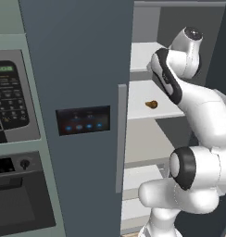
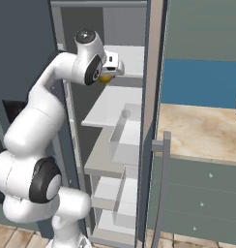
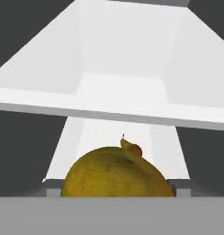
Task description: Pick the orange and pear from the fridge and place them inside the tupperware on the counter.
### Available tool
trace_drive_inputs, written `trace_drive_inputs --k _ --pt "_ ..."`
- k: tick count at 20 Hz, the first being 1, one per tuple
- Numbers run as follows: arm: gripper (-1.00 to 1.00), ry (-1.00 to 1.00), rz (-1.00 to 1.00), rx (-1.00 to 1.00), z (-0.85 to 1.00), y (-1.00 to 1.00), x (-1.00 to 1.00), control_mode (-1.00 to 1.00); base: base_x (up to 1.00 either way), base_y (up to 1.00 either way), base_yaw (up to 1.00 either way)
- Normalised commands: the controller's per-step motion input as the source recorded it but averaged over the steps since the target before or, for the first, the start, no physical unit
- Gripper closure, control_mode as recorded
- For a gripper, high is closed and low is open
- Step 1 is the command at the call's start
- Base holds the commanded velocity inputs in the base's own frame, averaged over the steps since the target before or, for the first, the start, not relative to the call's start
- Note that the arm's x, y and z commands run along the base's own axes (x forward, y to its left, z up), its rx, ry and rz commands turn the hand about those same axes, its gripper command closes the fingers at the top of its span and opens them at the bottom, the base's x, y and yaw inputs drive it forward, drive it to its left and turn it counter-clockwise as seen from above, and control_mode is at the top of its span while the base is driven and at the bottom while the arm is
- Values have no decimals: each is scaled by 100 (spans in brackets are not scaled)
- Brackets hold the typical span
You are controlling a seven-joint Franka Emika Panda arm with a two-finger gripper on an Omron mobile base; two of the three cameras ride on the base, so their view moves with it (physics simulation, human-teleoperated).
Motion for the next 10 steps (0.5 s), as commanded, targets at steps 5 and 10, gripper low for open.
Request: trace_drive_inputs --k 5,10 --pt "100 0 -3 1 0 7 -100 -100 0 0 0" --pt "100 0 -1 0 5 15 -100 -100 0 0 0"
